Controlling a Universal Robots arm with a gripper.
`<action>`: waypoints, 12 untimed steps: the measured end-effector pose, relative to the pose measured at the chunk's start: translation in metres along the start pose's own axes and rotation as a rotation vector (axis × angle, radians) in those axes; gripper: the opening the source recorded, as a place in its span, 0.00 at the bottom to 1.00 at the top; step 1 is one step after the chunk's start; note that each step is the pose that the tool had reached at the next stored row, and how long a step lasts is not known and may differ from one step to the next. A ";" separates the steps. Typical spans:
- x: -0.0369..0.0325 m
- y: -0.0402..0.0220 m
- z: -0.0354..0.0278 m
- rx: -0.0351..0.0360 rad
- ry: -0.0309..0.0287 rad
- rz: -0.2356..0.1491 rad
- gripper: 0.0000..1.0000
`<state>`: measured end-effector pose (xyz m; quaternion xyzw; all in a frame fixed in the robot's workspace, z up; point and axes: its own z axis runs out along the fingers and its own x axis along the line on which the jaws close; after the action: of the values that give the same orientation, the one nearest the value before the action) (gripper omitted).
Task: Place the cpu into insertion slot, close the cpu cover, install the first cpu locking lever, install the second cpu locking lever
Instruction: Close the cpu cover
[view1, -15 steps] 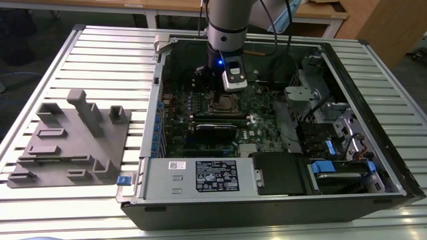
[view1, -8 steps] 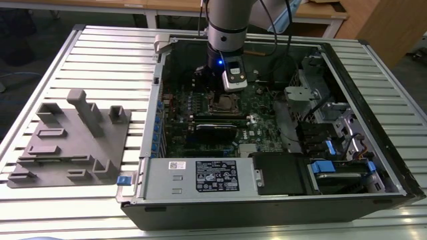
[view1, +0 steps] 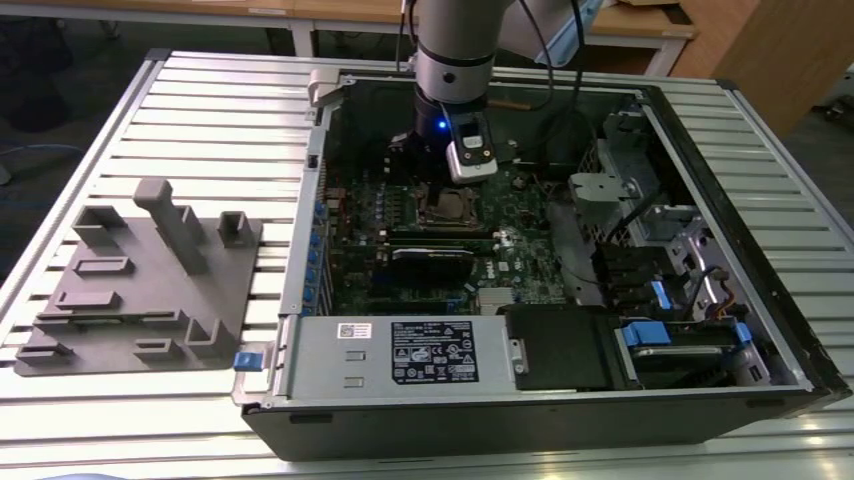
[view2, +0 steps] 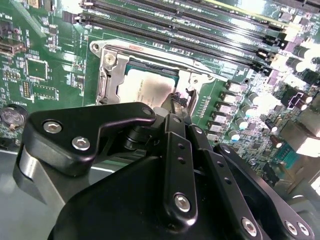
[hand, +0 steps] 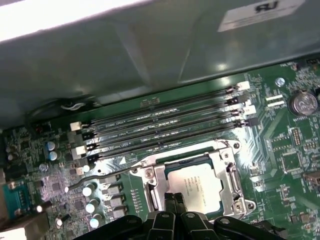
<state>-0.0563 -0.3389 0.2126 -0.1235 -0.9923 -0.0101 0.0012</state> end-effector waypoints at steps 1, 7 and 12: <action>0.0000 0.0000 0.0000 0.0001 0.0003 -0.015 0.11; 0.0000 0.0000 0.0003 0.0006 0.0022 -0.111 0.11; 0.0001 0.0000 0.0004 0.0006 0.0023 -0.118 0.11</action>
<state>-0.0564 -0.3389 0.2122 -0.0648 -0.9978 -0.0100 0.0018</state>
